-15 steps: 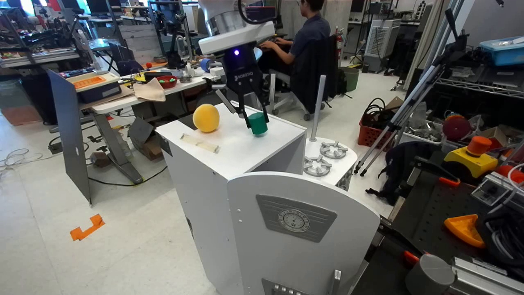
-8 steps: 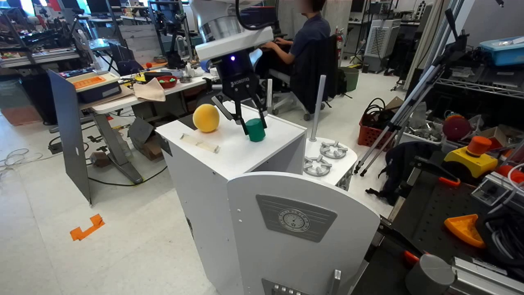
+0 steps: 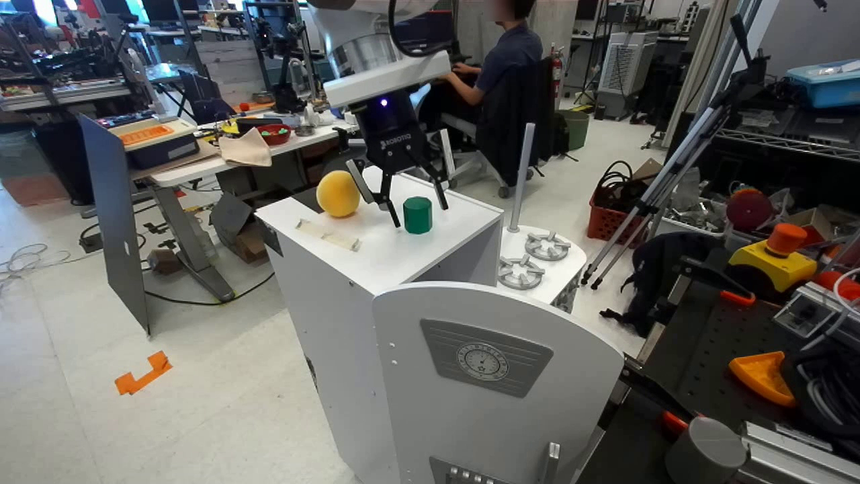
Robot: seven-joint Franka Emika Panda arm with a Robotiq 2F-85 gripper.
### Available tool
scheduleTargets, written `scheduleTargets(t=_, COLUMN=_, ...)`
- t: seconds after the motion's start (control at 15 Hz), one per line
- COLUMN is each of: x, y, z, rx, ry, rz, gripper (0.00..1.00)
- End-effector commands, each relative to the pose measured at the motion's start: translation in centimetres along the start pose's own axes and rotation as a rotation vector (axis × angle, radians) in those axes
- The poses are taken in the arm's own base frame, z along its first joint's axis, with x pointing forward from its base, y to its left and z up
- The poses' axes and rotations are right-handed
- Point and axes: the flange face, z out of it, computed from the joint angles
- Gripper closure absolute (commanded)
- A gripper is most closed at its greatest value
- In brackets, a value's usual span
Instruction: Move the green object closer to you
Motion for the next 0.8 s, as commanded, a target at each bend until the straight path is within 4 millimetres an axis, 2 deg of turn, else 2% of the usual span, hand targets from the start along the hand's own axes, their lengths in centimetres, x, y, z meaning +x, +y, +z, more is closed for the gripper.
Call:
scheduleTargets(t=0.0, x=-0.3, y=0.3, z=0.0, rx=-0.019, ry=0.012, rz=-0.018, gripper=0.0)
scheduleTargets(t=0.27, x=-0.2, y=0.8, z=-0.7, rx=-0.016, ry=0.063, rz=-0.031, gripper=0.0)
scheduleTargets(t=0.53, x=-1.9, y=1.6, z=-4.2, rx=0.026, ry=0.181, rz=-0.07, gripper=0.0)
scheduleTargets(t=0.73, x=-4.0, y=2.9, z=-6.9, rx=0.067, ry=0.238, rz=-0.104, gripper=0.0)
